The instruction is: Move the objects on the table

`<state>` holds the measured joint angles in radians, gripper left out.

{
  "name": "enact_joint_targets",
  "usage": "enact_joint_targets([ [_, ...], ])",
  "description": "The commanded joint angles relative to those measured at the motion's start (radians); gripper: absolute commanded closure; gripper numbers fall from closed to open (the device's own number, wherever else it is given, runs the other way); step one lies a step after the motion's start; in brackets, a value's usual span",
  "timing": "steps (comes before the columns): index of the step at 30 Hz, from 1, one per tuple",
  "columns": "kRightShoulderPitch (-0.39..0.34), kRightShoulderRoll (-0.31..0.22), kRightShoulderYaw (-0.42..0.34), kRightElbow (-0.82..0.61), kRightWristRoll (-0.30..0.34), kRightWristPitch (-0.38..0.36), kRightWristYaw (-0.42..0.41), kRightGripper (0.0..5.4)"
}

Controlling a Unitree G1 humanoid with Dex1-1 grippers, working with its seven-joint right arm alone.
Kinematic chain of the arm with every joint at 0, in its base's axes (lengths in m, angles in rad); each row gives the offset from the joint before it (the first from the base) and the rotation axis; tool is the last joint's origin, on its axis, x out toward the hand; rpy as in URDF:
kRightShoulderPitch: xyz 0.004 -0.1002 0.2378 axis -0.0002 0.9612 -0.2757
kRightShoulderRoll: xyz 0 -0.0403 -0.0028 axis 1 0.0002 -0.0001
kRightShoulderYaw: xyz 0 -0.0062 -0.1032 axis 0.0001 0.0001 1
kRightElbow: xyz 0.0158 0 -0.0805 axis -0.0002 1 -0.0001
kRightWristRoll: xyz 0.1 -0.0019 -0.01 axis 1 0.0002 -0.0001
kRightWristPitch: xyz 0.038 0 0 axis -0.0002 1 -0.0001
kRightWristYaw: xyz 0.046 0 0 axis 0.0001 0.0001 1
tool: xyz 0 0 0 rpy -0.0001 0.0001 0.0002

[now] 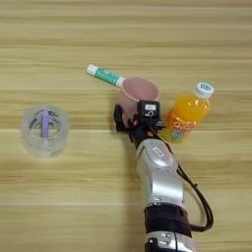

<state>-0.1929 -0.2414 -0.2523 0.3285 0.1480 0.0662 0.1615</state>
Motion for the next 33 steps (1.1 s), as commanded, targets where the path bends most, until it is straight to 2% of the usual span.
enact_joint_targets([
  [1, -0.027, -0.028, 0.002, -0.105, -0.001, -0.022, 0.004, 1.39],
  [10, 0.106, 0.031, 0.089, -0.268, -0.018, 0.017, 0.021, 1.39],
  [24, 0.182, 0.078, 0.17, -0.356, -0.029, 0.057, 0.03, 1.39],
  [33, 0.186, 0.08, 0.182, -0.342, -0.036, 0.055, 0.028, 1.39],
])
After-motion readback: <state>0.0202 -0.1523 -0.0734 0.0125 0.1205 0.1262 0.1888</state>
